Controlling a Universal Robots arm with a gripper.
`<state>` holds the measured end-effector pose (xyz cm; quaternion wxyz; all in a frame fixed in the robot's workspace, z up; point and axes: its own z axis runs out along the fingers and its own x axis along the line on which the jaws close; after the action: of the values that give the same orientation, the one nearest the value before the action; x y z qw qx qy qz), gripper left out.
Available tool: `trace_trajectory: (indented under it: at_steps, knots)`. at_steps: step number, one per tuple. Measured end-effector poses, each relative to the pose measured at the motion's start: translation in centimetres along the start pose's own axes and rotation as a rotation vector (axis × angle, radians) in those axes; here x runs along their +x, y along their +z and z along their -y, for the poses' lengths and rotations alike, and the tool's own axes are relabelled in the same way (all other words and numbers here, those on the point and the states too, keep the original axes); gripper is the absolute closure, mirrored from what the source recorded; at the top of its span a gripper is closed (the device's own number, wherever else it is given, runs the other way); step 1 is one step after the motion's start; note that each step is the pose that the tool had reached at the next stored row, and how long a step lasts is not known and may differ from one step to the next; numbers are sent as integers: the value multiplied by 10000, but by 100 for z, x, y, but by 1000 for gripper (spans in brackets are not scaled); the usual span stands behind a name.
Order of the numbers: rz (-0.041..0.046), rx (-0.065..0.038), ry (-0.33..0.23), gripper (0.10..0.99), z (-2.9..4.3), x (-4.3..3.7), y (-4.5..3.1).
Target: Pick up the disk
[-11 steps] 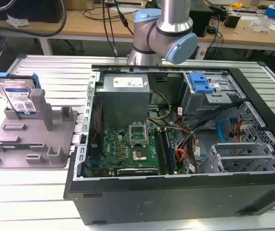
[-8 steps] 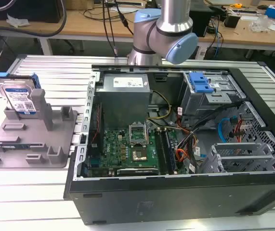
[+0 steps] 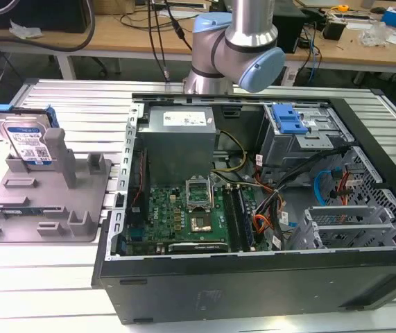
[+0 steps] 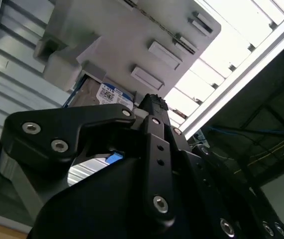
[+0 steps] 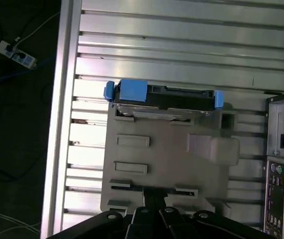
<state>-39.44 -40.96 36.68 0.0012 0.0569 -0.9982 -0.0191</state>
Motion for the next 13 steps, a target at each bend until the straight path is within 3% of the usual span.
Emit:
trace_trajectory:
  at_steps: [5, 7, 8, 13]
  knots:
    - [-30, 2, -991, 980, 0, 0, 8]
    - [-57, 3, -1704, 980, 1, 0, 17]
    - [-80, 4, -2380, 980, 1, 0, 21]
    - [-110, 5, -3486, 980, 1, 0, 26]
